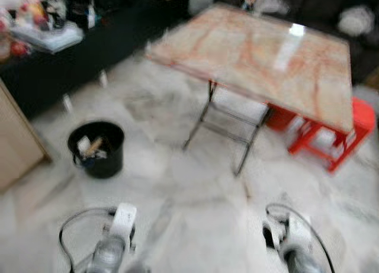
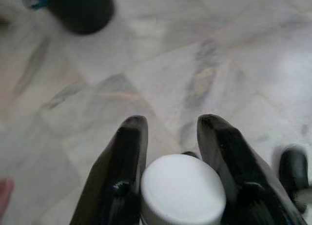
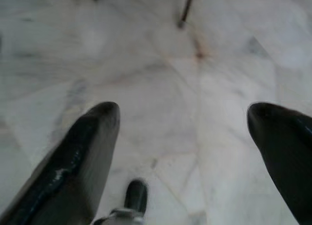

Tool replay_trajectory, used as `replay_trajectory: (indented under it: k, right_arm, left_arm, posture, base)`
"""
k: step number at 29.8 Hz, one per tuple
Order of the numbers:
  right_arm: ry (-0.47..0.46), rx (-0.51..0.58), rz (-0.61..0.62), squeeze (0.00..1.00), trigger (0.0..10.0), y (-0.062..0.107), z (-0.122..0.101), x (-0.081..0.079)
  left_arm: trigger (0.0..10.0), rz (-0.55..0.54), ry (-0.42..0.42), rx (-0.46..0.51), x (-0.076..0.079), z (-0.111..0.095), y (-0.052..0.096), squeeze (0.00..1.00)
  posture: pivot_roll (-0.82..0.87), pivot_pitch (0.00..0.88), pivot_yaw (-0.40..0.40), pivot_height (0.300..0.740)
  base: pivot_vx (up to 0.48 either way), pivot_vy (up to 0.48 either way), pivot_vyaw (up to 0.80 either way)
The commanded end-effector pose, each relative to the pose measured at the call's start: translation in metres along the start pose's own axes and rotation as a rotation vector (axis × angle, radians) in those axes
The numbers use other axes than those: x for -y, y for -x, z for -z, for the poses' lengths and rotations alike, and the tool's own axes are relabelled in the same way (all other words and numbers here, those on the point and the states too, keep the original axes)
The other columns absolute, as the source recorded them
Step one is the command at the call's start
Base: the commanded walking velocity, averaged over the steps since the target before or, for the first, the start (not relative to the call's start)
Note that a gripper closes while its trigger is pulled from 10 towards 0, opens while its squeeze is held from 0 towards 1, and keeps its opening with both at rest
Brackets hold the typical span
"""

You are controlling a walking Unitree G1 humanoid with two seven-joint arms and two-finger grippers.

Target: Picking trash to rubbish bin

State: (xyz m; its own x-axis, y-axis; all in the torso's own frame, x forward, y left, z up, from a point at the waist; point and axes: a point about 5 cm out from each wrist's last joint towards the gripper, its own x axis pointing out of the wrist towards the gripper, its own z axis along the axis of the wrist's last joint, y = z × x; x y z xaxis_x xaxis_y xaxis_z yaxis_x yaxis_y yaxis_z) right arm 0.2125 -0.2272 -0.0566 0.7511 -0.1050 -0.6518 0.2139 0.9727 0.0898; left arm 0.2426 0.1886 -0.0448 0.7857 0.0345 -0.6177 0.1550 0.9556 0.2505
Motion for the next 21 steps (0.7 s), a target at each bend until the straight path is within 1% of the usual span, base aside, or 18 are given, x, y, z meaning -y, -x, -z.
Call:
replay_trajectory:
  k: [1, 5, 8, 21]
  right_arm:
    - [-0.003, 0.021, 0.013, 0.00, 10.0, -0.0009, -0.0075, 0.0056]
    - [0.002, 0.023, 0.009, 0.00, 10.0, -0.0014, -0.0082, 0.0042]
    - [0.007, 0.020, -0.002, 0.00, 10.0, -0.0015, -0.0073, 0.0022]
    - [-0.012, 0.019, -0.019, 0.00, 10.0, -0.0019, -0.0067, -0.0012]
  left_arm:
    - [10.0, 0.004, -0.003, 0.003, 0.0039, -0.0030, -0.0010, 0.00]
    - [10.0, 0.000, -0.003, 0.004, 0.0037, -0.0026, -0.0009, 0.00]
    - [10.0, -0.003, -0.003, 0.001, 0.0029, -0.0011, -0.0004, 0.00]
    - [10.0, -0.011, -0.005, 0.001, 0.0013, -0.0005, -0.0002, 0.00]
  posture:
    - [0.09, 0.125, -0.150, 0.740]
    - [0.09, 0.125, -0.150, 0.740]
    - [0.09, 0.128, -0.151, 0.740]
    - [0.09, 0.132, -0.151, 0.740]
  base:
    - [0.322, 0.000, 0.79]
    - [0.324, 0.000, 0.78]
    - [0.328, 0.000, 0.49]
    - [0.335, 0.000, 0.00]
